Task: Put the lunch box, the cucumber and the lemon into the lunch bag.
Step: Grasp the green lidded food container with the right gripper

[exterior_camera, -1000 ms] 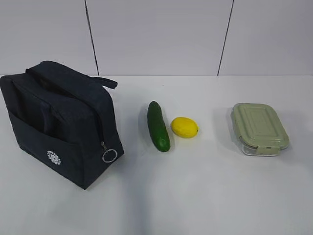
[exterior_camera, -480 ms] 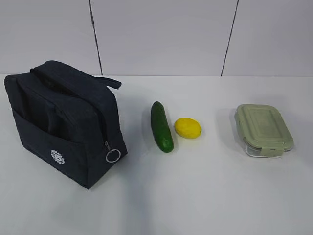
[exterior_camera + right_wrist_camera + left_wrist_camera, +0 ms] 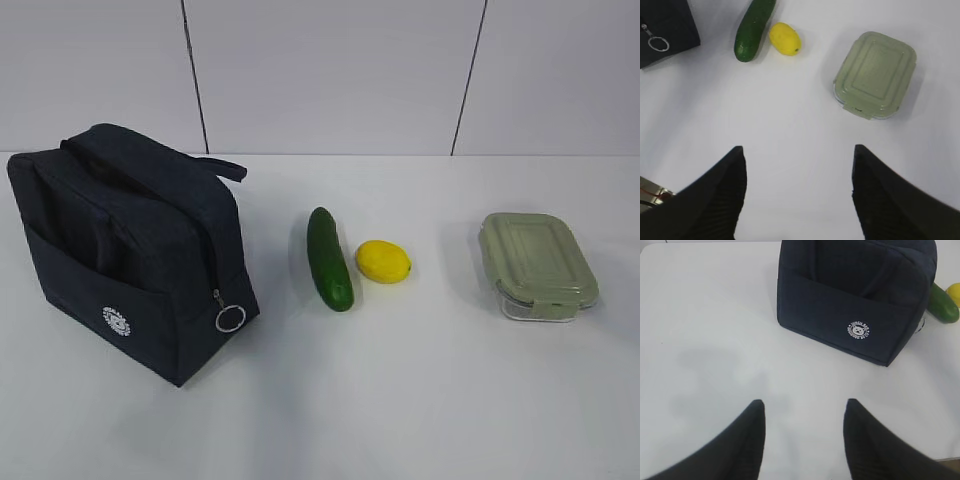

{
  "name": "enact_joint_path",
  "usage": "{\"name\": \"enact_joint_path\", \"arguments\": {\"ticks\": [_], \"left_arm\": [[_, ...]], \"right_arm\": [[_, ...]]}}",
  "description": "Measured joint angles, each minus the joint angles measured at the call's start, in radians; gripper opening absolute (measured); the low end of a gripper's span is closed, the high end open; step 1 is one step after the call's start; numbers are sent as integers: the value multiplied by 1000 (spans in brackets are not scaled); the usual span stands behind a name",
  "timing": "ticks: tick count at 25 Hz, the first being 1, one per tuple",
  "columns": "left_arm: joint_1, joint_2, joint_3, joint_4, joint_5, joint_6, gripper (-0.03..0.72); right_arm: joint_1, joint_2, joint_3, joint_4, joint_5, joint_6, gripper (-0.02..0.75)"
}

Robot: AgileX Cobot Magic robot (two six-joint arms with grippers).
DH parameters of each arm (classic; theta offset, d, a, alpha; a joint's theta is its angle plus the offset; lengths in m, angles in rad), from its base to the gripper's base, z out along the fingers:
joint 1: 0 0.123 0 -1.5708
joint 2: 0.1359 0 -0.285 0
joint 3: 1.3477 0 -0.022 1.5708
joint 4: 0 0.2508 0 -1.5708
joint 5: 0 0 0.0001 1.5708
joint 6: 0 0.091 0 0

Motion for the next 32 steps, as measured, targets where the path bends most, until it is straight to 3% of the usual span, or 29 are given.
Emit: {"name": "enact_joint_path", "arguments": {"ticks": [9,14,20,24,29,32], "left_arm": [[0,0,0,0,0,0,370],[0,0,0,0,0,0,370],[0,0,0,0,0,0,370],[0,0,0,0,0,0,370],[-1,0,0,0,0,0,370],[-1,0,0,0,0,0,370]], "right_arm": [[-55,10,-57,-144,-27,171,505],[-199,99,-58,-165,-46,203,494],[-414,228,-58,-60,-129,60,492],[-600,324,-91,161,-165,-142,492],[-788,524,-207,634,-81,-571,492],[-844,677,-317,722,49,-674,491]]}}
